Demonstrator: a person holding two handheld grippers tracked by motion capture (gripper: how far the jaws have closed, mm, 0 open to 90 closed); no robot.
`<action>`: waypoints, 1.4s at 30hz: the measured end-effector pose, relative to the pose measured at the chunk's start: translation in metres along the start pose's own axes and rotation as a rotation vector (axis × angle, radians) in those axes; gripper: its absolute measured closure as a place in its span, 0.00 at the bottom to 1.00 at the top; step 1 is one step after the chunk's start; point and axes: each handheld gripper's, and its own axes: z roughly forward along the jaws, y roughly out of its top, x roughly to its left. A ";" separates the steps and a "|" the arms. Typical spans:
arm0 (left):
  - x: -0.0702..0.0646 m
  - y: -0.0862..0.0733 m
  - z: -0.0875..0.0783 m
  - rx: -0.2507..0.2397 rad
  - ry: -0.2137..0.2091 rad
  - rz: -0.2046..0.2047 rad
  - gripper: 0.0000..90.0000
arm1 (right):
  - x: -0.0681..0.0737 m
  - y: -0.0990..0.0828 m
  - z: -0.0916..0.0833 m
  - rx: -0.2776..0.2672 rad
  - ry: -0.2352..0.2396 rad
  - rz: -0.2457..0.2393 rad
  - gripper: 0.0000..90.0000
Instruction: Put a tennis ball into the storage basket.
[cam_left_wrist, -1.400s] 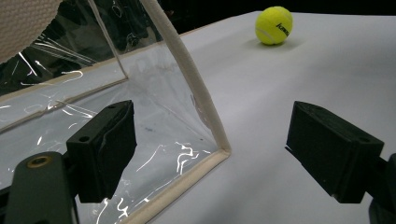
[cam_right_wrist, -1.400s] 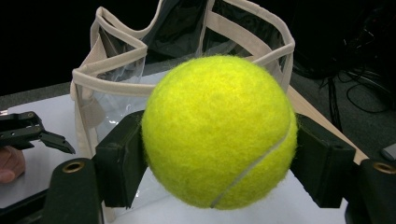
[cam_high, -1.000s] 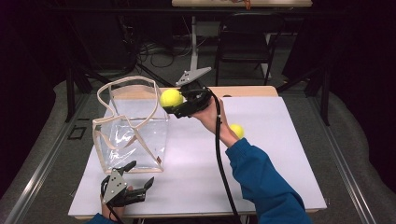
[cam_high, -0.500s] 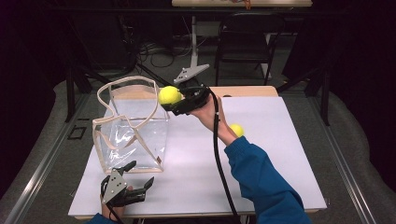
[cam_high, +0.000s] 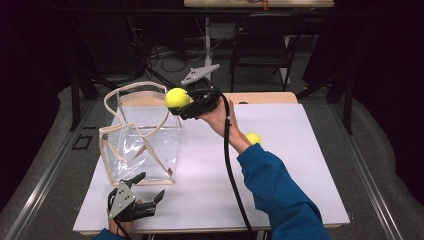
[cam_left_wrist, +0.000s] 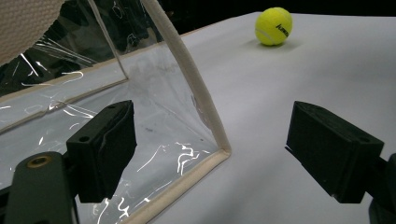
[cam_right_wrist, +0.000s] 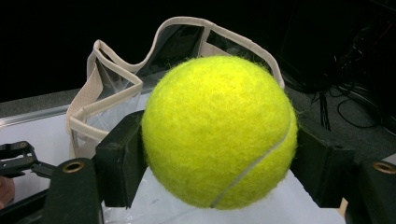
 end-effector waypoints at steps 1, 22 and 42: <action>0.000 0.000 0.000 -0.001 0.000 0.000 0.17 | 0.000 0.001 0.000 -0.003 0.000 -0.001 0.29; 0.000 0.000 0.000 -0.001 0.000 0.000 0.17 | 0.001 0.014 0.004 -0.029 -0.014 -0.016 0.29; 0.001 0.000 -0.001 -0.003 0.002 -0.002 0.17 | 0.008 0.023 0.013 -0.055 -0.018 -0.032 0.29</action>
